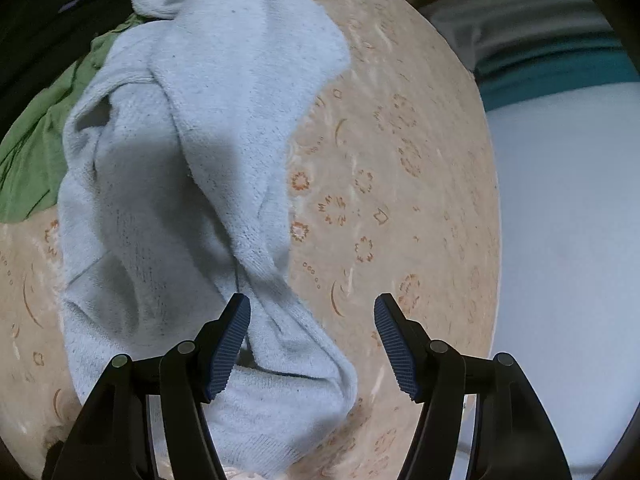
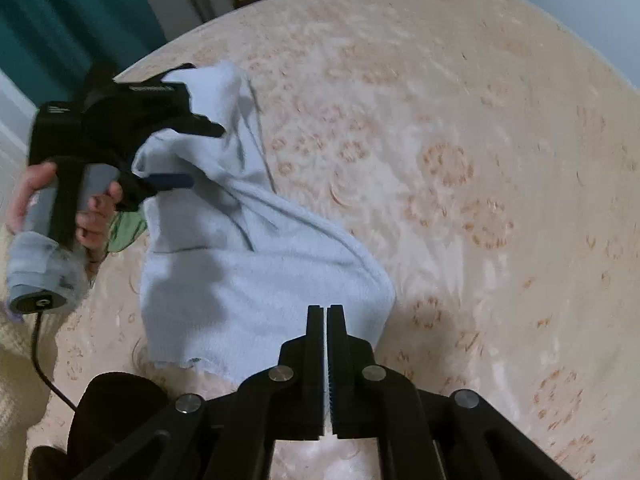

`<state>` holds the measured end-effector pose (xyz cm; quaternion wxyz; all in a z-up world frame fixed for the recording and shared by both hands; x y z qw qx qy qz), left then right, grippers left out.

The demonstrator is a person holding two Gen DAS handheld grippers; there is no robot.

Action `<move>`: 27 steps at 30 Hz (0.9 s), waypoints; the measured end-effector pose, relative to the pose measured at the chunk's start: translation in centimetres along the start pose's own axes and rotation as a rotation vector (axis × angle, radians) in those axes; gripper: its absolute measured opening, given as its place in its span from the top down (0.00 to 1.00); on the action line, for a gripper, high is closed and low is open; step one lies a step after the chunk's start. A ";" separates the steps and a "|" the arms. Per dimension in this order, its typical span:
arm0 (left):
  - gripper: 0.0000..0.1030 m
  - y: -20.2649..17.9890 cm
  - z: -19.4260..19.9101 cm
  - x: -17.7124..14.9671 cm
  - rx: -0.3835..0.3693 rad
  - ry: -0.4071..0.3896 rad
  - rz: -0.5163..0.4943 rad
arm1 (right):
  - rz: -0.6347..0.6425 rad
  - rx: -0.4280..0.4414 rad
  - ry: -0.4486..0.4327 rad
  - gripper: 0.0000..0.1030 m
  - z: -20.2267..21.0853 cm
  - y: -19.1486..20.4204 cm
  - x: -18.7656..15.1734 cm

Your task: Fold clothes

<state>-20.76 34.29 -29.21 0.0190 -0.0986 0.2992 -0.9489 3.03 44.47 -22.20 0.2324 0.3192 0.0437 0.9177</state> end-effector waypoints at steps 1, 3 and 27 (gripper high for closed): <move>0.36 0.1 0.1 0.0 -0.010 -0.005 -0.009 | -0.006 0.005 0.008 0.69 -0.3 -0.1 -0.3; 0.36 0.6 0.3 0.0 -0.007 -0.018 -0.036 | -0.009 0.006 0.026 0.50 -0.9 -0.2 -1.0; 0.76 2.9 -6.6 3.2 0.149 0.030 -0.030 | -0.024 -0.154 0.180 0.40 -14.3 -3.3 0.3</move>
Point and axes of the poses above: each gripper's, at about its wrist camera, not at the fingertips, and z roughly against the way its jaws point, y to its left, x to its top, the point moved 9 cm from there along -z, roughly the way its jaws point, and after that the axes turned 11 degrees about -y, right-handed, at the moved point
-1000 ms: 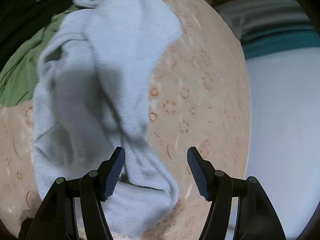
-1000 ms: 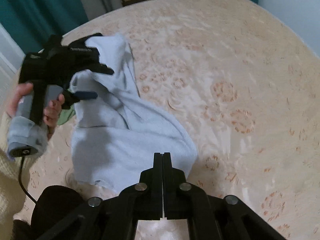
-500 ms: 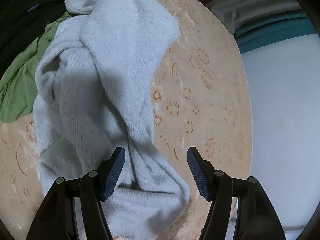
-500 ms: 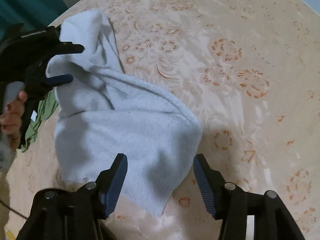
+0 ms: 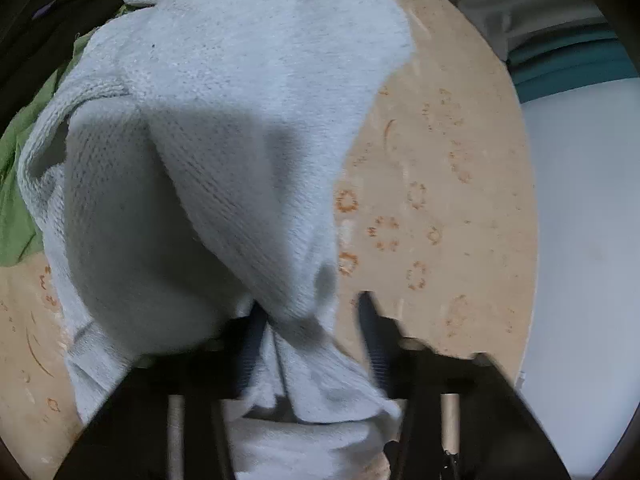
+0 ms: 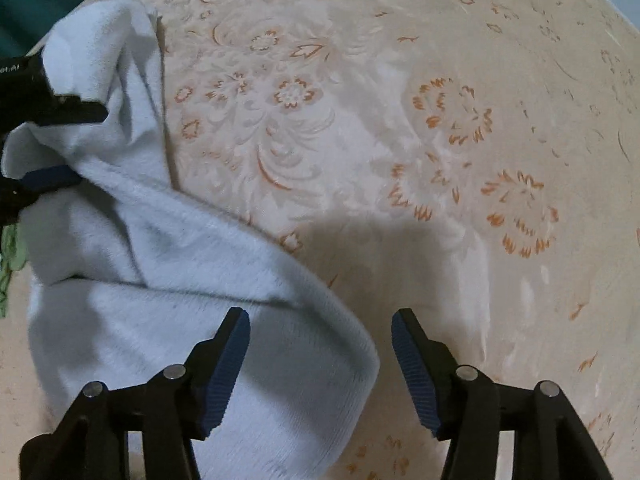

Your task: Fold clothes

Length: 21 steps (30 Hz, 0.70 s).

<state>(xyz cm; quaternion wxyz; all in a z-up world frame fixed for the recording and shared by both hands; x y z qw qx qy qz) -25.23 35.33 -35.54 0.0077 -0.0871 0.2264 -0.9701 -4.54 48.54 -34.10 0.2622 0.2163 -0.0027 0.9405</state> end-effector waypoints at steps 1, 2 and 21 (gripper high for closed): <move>0.82 0.2 -0.2 0.1 0.008 -0.003 -0.002 | 0.000 -0.001 0.002 0.40 -0.3 -0.1 0.0; 0.83 0.5 -0.3 0.1 0.016 -0.005 -0.004 | 0.001 -0.001 0.004 0.40 -0.6 -0.2 0.0; 0.86 2.1 -0.8 0.7 -0.054 -0.021 0.052 | 0.019 0.109 0.152 0.20 -5.0 0.7 -5.4</move>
Point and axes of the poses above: each gripper's, at about its wrist camera, not at the fingertips, and z roughly against the way its jaws point, y to its left, x to its top, the point moved 9 cm from there along -z, roughly the way its jaws point, and after that the axes turned 11 degrees about -y, right-handed, at the moved point
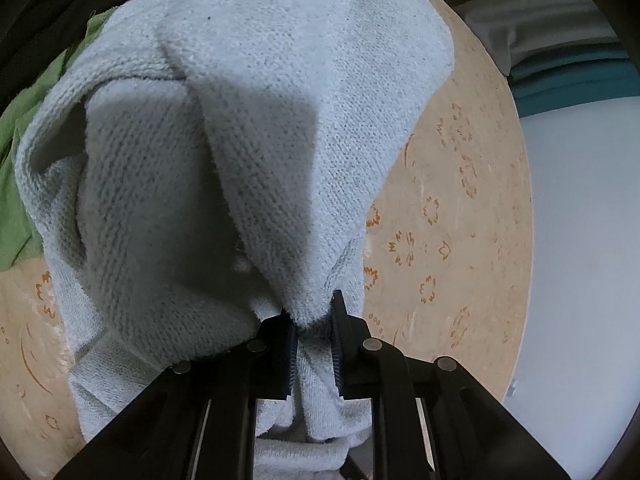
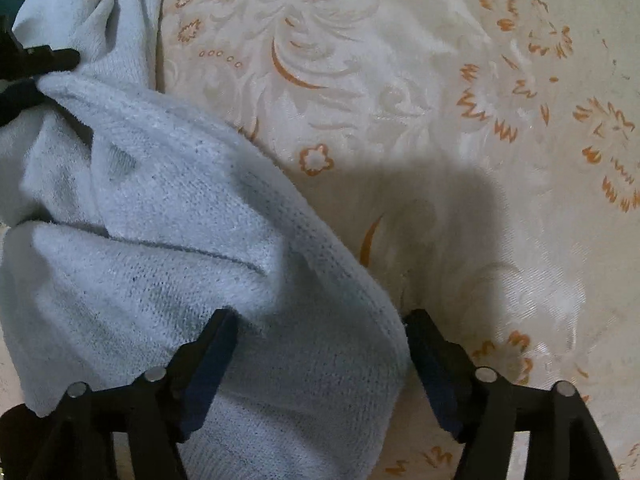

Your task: Fold clothes

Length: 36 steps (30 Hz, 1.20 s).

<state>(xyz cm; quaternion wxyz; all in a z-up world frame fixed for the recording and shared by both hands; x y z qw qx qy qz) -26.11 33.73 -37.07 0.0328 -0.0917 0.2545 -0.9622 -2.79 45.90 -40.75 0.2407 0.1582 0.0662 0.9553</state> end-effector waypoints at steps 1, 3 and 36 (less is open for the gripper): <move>0.86 0.0 -0.1 0.0 0.002 0.000 -0.002 | 0.007 0.009 0.005 0.16 -0.1 0.1 -0.2; 0.86 0.2 -0.3 0.0 0.001 0.000 -0.002 | 0.040 -0.002 0.013 0.10 -0.4 0.5 -0.4; 0.87 -18.3 18.0 4.0 -0.178 -0.310 -0.275 | -0.131 -0.070 -0.540 0.92 25.3 -4.8 8.7</move>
Point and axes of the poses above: each gripper's, at about its wrist camera, not at the fingertips, and z roughly against the way its jaws point, y to its left, x to its top, the point moved 9 cm from there along -z, roughly the way its jaws point, and after that the axes turned 11 degrees about -y, right-handed, at the moved point
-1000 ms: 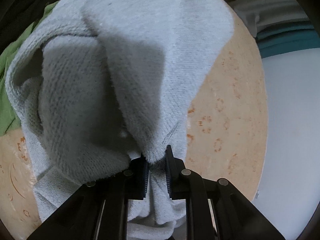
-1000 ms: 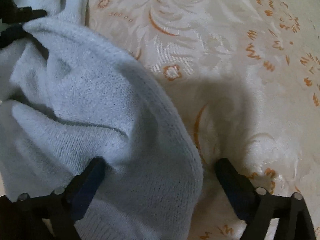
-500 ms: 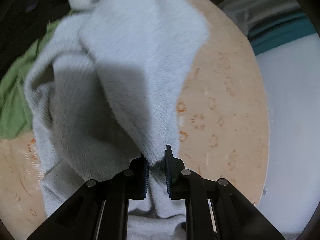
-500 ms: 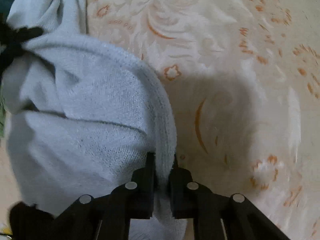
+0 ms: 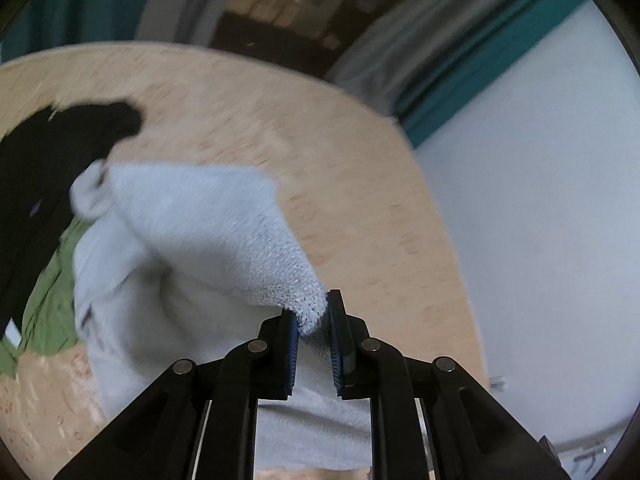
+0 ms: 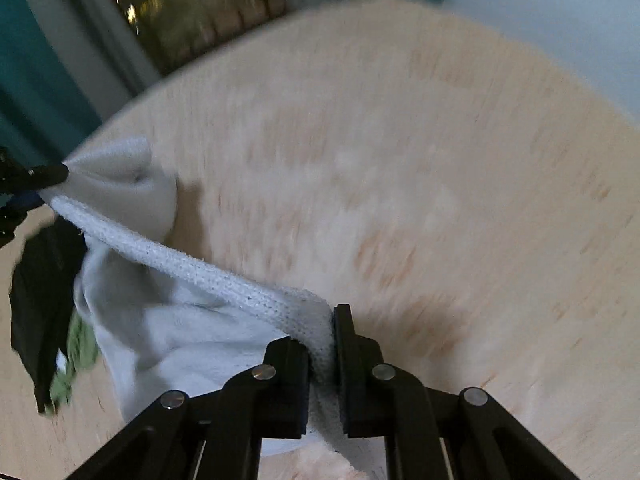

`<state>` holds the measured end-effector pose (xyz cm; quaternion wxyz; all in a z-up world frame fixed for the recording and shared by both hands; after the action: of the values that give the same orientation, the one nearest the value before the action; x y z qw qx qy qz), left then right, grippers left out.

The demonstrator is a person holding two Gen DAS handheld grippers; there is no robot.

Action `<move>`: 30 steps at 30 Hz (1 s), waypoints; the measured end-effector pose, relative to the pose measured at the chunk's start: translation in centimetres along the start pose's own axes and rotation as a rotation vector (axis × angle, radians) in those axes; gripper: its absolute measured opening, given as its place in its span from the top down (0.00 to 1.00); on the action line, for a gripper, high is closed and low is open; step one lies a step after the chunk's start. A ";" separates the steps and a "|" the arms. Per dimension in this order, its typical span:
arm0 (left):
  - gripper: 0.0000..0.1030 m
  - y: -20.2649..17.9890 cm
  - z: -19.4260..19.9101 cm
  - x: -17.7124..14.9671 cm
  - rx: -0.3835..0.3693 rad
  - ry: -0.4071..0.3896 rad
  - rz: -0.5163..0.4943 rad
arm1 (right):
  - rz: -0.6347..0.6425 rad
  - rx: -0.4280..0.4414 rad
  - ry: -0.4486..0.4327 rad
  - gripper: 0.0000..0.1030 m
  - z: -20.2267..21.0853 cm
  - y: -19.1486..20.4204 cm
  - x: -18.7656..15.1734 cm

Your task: Fold clothes

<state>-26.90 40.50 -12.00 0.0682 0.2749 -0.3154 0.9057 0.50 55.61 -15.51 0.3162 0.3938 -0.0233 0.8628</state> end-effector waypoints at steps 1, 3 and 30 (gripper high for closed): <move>0.87 -1.9 0.4 0.8 -0.016 -0.009 -0.012 | 0.005 -0.008 -0.044 0.92 1.4 -0.3 1.9; 0.87 -6.1 3.0 1.2 -0.074 -0.023 -0.031 | 0.010 -0.032 -0.133 0.92 4.5 -1.4 5.0; 0.87 13.0 5.6 -13.2 0.080 0.187 0.061 | 0.154 0.164 0.306 0.94 7.0 4.2 -14.5</move>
<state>-17.15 27.47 -22.39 0.0589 0.1818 -0.2795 0.9409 9.89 42.60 -19.83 0.2157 0.2796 0.0655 0.9333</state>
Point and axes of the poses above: each gripper's, at about its wrist camera, not at the fingertips, and z roughly against the way its jaws point, y to its left, x to its top, the point moved 9 cm from there along -z, roughly the way its jaws point, and after that the axes turned 11 degrees about -y, right-handed, at the moved point
